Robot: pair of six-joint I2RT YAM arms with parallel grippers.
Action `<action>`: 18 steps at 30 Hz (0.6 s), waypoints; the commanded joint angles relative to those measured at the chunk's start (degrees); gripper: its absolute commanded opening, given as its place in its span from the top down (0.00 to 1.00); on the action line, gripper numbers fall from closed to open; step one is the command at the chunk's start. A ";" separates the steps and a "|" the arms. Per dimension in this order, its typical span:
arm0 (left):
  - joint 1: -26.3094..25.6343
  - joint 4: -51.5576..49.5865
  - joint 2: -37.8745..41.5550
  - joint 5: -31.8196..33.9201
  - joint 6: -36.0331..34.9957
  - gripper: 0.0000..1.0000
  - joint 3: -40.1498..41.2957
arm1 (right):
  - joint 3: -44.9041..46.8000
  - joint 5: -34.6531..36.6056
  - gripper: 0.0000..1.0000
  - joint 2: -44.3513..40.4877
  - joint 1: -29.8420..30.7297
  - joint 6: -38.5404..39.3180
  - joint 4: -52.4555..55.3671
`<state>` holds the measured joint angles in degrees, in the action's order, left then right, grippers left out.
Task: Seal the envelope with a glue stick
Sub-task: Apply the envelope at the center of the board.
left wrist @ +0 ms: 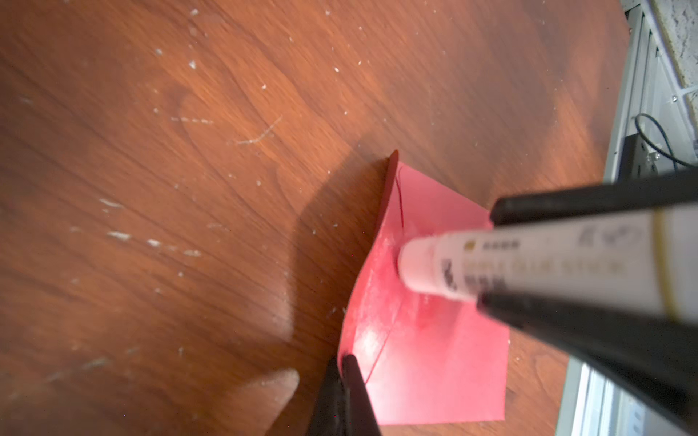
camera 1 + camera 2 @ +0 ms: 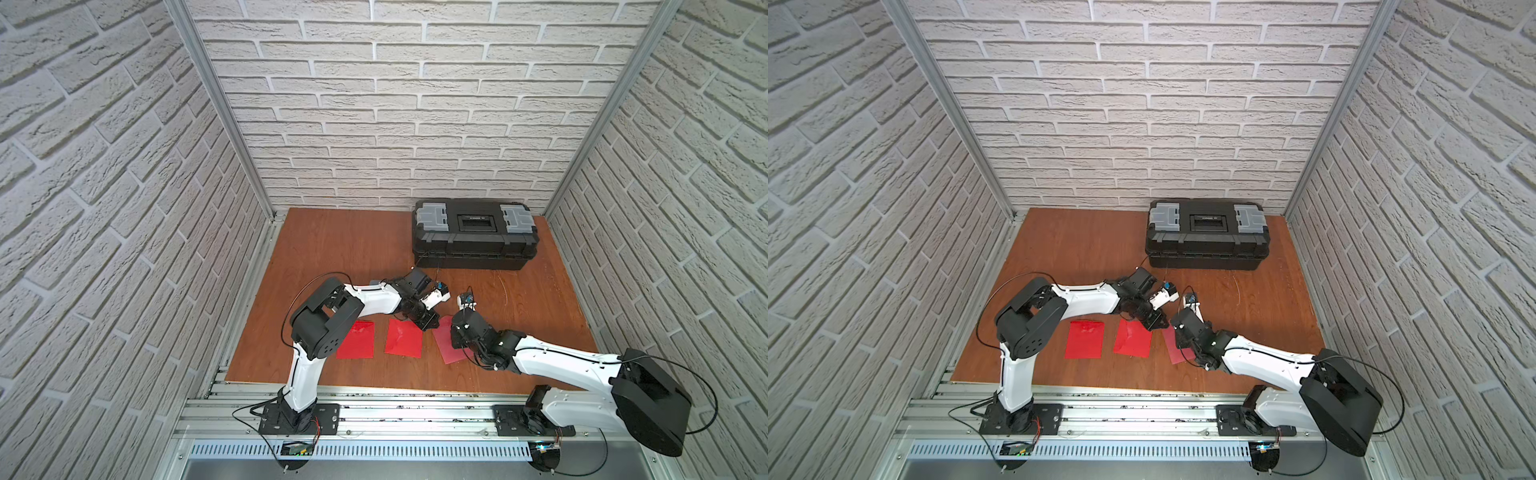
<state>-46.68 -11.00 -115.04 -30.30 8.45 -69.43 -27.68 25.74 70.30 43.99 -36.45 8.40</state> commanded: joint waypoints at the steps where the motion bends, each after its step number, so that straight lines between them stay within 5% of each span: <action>1: 0.29 -1.61 -0.34 0.81 -1.32 1.00 -0.30 | 1.63 5.07 0.97 0.89 -0.22 -1.93 8.97; 7: 0.27 -1.33 -0.07 0.69 -0.98 1.00 -0.35 | 4.73 -16.76 0.97 0.32 -0.22 12.31 -4.10; 11: 0.19 -1.59 -0.36 0.77 -1.15 1.00 -0.50 | 5.95 -23.93 0.97 -0.26 -0.19 15.84 -7.47; 14: 0.20 -1.54 -0.28 0.77 -1.07 1.00 -0.35 | 6.24 -22.69 0.97 -0.09 -0.13 15.82 -7.92; 18: 0.26 -1.63 -0.01 0.77 -1.15 1.00 -0.26 | 4.82 -6.90 0.97 -0.46 -0.03 7.90 -1.36</action>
<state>-46.63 -11.00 -115.04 -30.30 8.34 -69.43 -23.83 11.70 69.10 43.53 -23.99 -2.35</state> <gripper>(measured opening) 0.050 0.255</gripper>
